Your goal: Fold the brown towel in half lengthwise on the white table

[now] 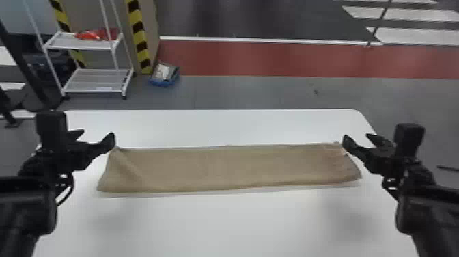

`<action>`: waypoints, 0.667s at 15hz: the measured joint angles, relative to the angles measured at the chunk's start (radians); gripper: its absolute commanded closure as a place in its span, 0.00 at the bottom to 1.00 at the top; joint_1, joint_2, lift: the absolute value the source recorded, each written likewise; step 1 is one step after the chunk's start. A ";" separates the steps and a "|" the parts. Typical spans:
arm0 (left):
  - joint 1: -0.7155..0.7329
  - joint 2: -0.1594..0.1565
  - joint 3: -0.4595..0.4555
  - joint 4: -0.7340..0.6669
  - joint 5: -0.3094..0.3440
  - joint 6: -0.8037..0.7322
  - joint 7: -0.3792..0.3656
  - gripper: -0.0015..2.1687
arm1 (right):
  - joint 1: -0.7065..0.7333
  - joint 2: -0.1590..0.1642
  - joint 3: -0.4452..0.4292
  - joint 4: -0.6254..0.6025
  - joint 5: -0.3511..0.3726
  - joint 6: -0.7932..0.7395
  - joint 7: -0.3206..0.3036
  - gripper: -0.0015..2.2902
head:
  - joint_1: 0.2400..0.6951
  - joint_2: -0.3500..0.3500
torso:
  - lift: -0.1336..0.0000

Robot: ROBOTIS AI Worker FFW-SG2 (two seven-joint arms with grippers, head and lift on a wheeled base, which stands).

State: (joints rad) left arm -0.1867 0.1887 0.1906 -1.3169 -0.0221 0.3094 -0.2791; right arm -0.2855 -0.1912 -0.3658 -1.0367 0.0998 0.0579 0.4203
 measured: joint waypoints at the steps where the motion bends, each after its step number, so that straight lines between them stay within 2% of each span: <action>1: 0.031 -0.004 0.020 -0.036 0.021 0.000 -0.002 0.02 | 0.028 0.005 0.001 -0.051 -0.005 -0.001 0.015 0.02 | 1.00 0.43 | 0.58; 4: 0.151 -0.020 0.065 -0.200 0.148 -0.003 -0.014 0.02 | 0.092 0.013 0.003 -0.158 -0.032 -0.024 0.098 0.03 | 1.00 0.46 | 0.58; 7: 0.267 -0.071 0.086 -0.376 0.236 -0.004 -0.020 0.02 | 0.181 0.025 0.012 -0.284 -0.085 -0.021 0.106 0.03 | 1.00 0.45 | 0.58; 8: 0.316 -0.089 0.084 -0.445 0.262 -0.004 -0.020 0.02 | 0.231 0.041 0.015 -0.363 -0.100 -0.004 0.106 0.03 | 1.00 0.44 | 0.58; 10: 0.415 -0.117 0.067 -0.574 0.286 -0.007 -0.009 0.02 | 0.344 0.097 0.017 -0.554 -0.114 0.040 0.102 0.03 | 1.00 0.44 | 0.58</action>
State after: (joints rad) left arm 0.2281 0.0718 0.2578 -1.8911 0.2640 0.3020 -0.2882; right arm 0.0588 -0.0941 -0.3483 -1.5911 -0.0142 0.0980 0.5226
